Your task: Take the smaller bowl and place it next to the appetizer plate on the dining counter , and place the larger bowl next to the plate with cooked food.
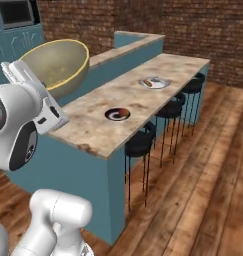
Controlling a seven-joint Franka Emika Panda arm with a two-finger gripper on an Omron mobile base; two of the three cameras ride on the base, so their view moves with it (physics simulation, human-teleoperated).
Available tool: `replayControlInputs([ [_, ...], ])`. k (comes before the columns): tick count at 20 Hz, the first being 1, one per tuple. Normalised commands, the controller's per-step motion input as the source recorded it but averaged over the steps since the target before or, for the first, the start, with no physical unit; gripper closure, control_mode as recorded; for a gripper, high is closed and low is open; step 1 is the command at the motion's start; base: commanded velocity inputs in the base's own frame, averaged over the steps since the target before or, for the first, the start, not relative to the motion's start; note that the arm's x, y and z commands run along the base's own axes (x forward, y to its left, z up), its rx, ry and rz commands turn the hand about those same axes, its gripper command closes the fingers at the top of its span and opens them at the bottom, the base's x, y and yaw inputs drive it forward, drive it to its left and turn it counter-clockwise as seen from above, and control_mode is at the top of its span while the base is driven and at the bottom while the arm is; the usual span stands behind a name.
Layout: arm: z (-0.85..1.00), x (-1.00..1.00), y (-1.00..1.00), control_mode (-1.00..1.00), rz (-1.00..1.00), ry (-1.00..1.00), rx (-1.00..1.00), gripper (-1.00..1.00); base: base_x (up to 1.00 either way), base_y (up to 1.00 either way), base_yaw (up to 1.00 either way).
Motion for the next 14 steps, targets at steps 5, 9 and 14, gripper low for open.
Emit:
replayControlInputs([
  [5,0.0,0.0,0.0,1.0,0.0,0.0,0.0,1.0,0.09,-1.0,0.31],
  [9,0.0,0.0,0.0,1.0,0.0,0.0,0.0,1.0,0.59,-1.0,0.09],
  [14,0.0,0.0,0.0,1.0,0.0,0.0,0.0,1.0,1.0,-1.0,0.01],
])
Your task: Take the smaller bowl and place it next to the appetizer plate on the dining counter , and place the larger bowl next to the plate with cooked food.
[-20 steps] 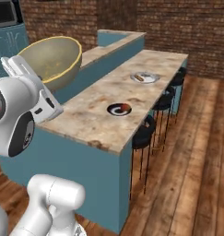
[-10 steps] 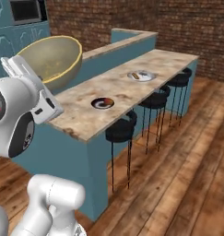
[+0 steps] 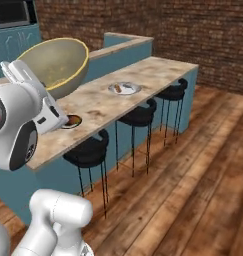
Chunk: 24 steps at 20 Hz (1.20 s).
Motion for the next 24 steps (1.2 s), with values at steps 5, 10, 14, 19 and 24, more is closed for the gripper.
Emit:
replayControlInputs([
  [5,0.0,0.0,0.0,1.0,0.0,0.0,0.0,1.0,0.96,-1.0,0.15],
  [10,0.0,0.0,0.0,1.0,0.0,0.0,0.0,1.0,0.68,-1.0,0.31],
  [14,0.0,0.0,0.0,1.0,0.0,0.0,0.0,1.0,0.5,-1.0,0.33],
  [19,0.0,0.0,0.0,1.0,0.0,0.0,0.0,1.0,0.71,-0.85,0.42],
  [24,0.0,0.0,0.0,1.0,0.0,0.0,0.0,1.0,0.9,-0.51,0.48],
])
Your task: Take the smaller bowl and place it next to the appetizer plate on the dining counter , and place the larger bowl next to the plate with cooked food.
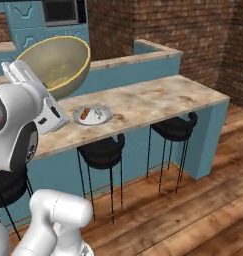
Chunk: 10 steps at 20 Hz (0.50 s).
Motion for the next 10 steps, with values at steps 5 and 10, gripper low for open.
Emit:
replayControlInputs([
  [5,0.0,0.0,0.0,1.0,0.0,0.0,0.0,1.0,0.56,-0.59,0.46],
  [10,0.0,0.0,0.0,1.0,0.0,0.0,0.0,1.0,0.58,-0.68,0.5],
])
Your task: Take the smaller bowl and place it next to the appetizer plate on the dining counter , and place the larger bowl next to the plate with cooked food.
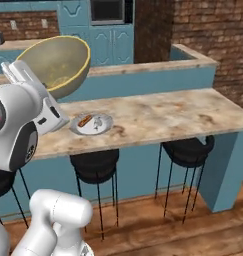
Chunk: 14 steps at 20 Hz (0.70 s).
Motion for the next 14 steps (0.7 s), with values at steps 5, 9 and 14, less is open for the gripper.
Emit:
replayControlInputs([
  [5,0.0,0.0,0.0,1.0,0.0,0.0,0.0,1.0,0.73,-0.63,0.52],
  [9,0.0,0.0,0.0,1.0,0.0,0.0,0.0,1.0,0.9,-0.23,0.42],
  [14,0.0,0.0,0.0,1.0,0.0,0.0,0.0,1.0,0.68,-0.04,0.34],
])
